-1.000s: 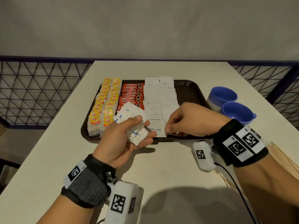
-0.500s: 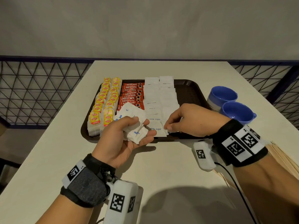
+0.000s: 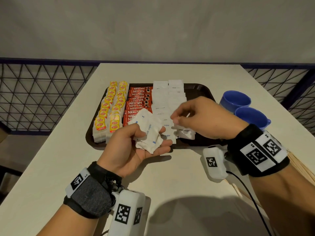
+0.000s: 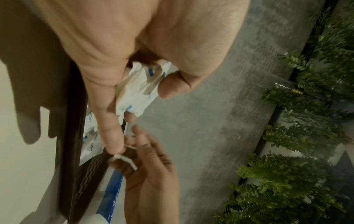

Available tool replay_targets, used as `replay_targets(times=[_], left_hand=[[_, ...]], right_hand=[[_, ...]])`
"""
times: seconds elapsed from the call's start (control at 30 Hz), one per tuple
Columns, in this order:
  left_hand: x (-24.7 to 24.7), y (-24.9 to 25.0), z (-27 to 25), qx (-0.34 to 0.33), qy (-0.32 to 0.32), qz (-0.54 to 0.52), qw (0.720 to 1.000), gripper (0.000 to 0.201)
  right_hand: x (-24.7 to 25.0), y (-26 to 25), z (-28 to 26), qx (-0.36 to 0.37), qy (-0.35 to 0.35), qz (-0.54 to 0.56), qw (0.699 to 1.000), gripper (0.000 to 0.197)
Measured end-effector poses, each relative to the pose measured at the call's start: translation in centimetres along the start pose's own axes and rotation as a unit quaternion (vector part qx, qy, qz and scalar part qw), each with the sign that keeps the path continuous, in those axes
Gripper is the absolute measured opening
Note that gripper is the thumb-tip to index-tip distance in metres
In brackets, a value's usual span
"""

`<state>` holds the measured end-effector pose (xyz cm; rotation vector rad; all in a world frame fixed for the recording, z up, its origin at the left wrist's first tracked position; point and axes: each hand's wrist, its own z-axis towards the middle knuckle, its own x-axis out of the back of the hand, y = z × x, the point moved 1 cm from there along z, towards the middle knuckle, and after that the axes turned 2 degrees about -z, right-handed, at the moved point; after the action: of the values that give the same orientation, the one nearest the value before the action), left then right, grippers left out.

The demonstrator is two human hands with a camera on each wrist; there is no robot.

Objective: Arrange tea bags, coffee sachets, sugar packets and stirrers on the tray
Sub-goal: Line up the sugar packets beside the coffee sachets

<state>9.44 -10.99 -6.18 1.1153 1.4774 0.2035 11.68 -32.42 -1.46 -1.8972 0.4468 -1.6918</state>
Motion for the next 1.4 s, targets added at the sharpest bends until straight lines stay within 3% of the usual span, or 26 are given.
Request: replay_targets(times=[0.1, 0.27, 0.4, 0.63, 0.77, 0.93, 1.07, 1.2, 1.4], left_hand=[[-0.1, -0.4, -0.2, 0.019, -0.025, 0.033, 0.999, 0.041], [-0.1, -0.9, -0.5, 0.023, -0.063, 0.119, 0.991, 0.036], [-0.2, -0.7, -0.5, -0.006, -0.053, 0.141, 0.989, 0.031], [-0.1, -0.5, -0.3, -0.048, -0.021, 0.140, 0.989, 0.037], [-0.3, -0.2, -0.3, -0.074, -0.007, 0.112, 0.991, 0.038], [-0.7, -0.1, -0.5, -0.061, -0.013, 0.086, 0.994, 0.041], [-0.6, 0.0, -0.3, -0.062, 0.040, 0.055, 0.996, 0.028], [0.0, 0.1, 0.1, -0.085, 0.076, 0.048, 0.992, 0.017], [0.0, -0.4, 0.1, -0.067, 0.012, 0.066, 0.996, 0.045]], right_hand=[[0.2, -1.6, -0.8, 0.060, 0.059, 0.049, 0.995, 0.012], [-0.6, -3.1, -1.5, 0.139, 0.102, -0.017, 0.985, 0.020], [-1.0, -3.6, -1.7, 0.101, 0.056, -0.014, 0.993, 0.030], [-0.6, -3.5, -1.7, 0.067, 0.055, 0.036, 0.996, 0.040], [-0.3, -3.6, -2.0, 0.034, -0.016, 0.083, 0.996, 0.050], [-0.4, -3.7, -2.1, 0.038, -0.025, 0.066, 0.997, 0.037], [-0.2, -3.7, -2.0, 0.018, -0.048, 0.052, 0.997, 0.034], [0.9, -3.3, -2.0, 0.009, -0.006, 0.066, 0.998, 0.030], [1.8, -2.8, -2.0, 0.017, 0.012, 0.107, 0.994, 0.025]])
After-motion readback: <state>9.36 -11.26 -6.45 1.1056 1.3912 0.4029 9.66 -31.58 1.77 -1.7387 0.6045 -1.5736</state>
